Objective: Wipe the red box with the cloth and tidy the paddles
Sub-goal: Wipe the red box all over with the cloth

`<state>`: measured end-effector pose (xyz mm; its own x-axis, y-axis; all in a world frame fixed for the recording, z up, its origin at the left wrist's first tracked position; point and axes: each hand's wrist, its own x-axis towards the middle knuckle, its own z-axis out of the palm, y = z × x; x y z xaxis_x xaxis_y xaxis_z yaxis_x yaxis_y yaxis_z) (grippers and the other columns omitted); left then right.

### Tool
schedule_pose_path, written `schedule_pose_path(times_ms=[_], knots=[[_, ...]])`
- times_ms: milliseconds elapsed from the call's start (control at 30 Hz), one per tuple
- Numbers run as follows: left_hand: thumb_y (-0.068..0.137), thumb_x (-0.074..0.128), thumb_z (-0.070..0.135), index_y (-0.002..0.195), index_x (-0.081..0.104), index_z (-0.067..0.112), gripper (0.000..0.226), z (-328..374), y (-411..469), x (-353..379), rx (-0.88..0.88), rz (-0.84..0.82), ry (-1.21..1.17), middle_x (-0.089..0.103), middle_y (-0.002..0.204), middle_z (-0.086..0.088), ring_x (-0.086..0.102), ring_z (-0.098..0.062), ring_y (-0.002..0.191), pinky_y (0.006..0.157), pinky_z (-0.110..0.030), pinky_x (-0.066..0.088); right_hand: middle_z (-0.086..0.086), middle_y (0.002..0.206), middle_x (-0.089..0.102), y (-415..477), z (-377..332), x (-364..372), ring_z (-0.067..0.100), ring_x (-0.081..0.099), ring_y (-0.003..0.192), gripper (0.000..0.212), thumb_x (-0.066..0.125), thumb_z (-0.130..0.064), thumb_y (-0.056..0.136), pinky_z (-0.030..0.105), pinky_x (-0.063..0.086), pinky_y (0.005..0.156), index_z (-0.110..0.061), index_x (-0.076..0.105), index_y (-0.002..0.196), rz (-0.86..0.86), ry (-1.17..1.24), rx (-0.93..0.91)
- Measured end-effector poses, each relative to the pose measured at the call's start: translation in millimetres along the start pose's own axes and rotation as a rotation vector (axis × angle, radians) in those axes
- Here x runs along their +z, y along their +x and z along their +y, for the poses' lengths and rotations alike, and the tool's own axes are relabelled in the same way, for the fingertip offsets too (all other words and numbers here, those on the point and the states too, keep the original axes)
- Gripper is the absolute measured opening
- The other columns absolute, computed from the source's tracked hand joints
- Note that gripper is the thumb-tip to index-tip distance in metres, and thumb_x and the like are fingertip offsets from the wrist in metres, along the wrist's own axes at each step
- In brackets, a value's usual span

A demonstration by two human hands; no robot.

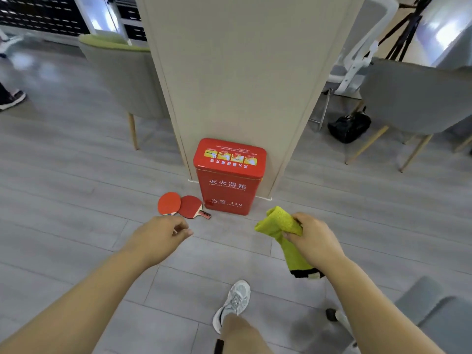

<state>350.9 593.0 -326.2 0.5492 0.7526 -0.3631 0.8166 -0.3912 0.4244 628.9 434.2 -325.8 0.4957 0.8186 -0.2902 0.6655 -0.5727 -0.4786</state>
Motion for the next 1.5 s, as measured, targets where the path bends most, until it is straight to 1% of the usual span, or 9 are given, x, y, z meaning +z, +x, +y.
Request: schedule_pose_path(times_ms=[400, 567, 733, 900, 967, 1033, 1100, 1267, 1500], knots=[[0.089, 0.054, 0.043, 0.080, 0.053, 0.036, 0.012, -13, 171, 4, -0.020, -0.099, 0.063, 0.059, 0.088, 0.011, 0.055, -0.008, 0.079, 0.072, -0.027, 0.047, -0.001, 0.108, 0.063, 172, 8, 27, 0.021, 0.058, 0.098, 0.028, 0.065, -0.029, 0.084, 0.033, 0.046, 0.080, -0.022, 0.060, 0.111, -0.162, 0.024, 0.087], [0.090, 0.052, 0.047, 0.100, 0.062, 0.029, 0.022, -30, 247, 39, 0.024, -0.151, 0.117, 0.055, 0.091, 0.013, 0.053, -0.008, 0.083, 0.074, -0.026, 0.047, -0.003, 0.106, 0.062, 240, 19, 60, 0.020, 0.057, 0.096, 0.024, 0.065, -0.031, 0.084, 0.033, 0.047, 0.079, -0.025, 0.062, 0.107, -0.147, 0.036, 0.080], [0.091, 0.055, 0.039, 0.102, 0.064, 0.027, 0.019, -46, 327, 60, 0.099, -0.085, 0.069, 0.053, 0.087, 0.015, 0.052, -0.008, 0.081, 0.063, -0.021, 0.042, 0.003, 0.105, 0.063, 312, 24, 82, 0.027, 0.057, 0.097, 0.031, 0.067, -0.031, 0.083, 0.029, 0.036, 0.069, -0.021, 0.063, 0.113, 0.157, -0.014, 0.029], [0.087, 0.064, 0.033, 0.113, 0.065, 0.017, 0.031, -72, 401, 80, 0.199, 0.100, 0.021, 0.062, 0.112, 0.000, 0.052, -0.024, 0.109, 0.091, -0.035, 0.044, 0.007, 0.109, 0.060, 369, 20, 107, 0.029, 0.058, 0.093, 0.038, 0.068, -0.025, 0.080, 0.029, 0.040, 0.068, -0.013, 0.062, 0.116, 0.464, -0.055, -0.197], [0.085, 0.067, 0.031, 0.115, 0.065, 0.010, 0.036, -79, 424, 89, 0.258, 0.183, 0.048, 0.063, 0.115, -0.008, 0.052, -0.030, 0.110, 0.096, -0.037, 0.040, 0.006, 0.114, 0.059, 385, 23, 126, 0.032, 0.058, 0.101, 0.045, 0.070, -0.031, 0.080, 0.036, 0.049, 0.077, -0.016, 0.061, 0.121, 0.332, -0.182, -0.315], [0.085, 0.061, 0.040, 0.112, 0.067, 0.007, 0.043, -87, 444, 98, 0.307, 0.235, 0.094, 0.065, 0.114, -0.012, 0.054, -0.036, 0.108, 0.098, -0.038, 0.038, -0.002, 0.128, 0.052, 394, 26, 147, 0.024, 0.049, 0.118, 0.054, 0.063, -0.049, 0.083, 0.036, 0.044, 0.093, -0.027, 0.052, 0.132, 0.043, -0.291, -0.256], [0.082, 0.044, 0.053, 0.109, 0.069, 0.007, 0.059, -95, 462, 112, 0.344, 0.248, 0.117, 0.067, 0.111, -0.013, 0.057, -0.038, 0.105, 0.097, -0.041, 0.040, -0.005, 0.128, 0.049, 402, 35, 167, 0.018, 0.045, 0.121, 0.060, 0.054, -0.061, 0.084, 0.034, 0.042, 0.095, -0.033, 0.045, 0.136, -0.050, -0.329, -0.222], [0.081, 0.035, 0.055, 0.112, 0.067, 0.009, 0.065, -109, 489, 135, 0.388, 0.316, 0.135, 0.064, 0.118, -0.010, 0.055, -0.035, 0.110, 0.098, -0.043, 0.040, 0.002, 0.099, 0.051, 414, 51, 204, 0.023, 0.047, 0.092, 0.062, 0.031, -0.068, 0.084, 0.040, 0.046, 0.075, -0.029, 0.060, 0.123, 0.287, -0.412, -0.398], [0.083, 0.037, 0.055, 0.110, 0.069, 0.013, 0.059, -113, 499, 149, 0.466, 0.462, 0.104, 0.064, 0.117, -0.004, 0.055, -0.028, 0.109, 0.095, -0.033, 0.036, 0.001, 0.132, 0.053, 419, 66, 232, 0.024, 0.038, 0.116, 0.075, 0.013, -0.072, 0.089, 0.042, 0.021, 0.099, -0.026, 0.052, 0.132, 0.427, -0.541, -0.461]])
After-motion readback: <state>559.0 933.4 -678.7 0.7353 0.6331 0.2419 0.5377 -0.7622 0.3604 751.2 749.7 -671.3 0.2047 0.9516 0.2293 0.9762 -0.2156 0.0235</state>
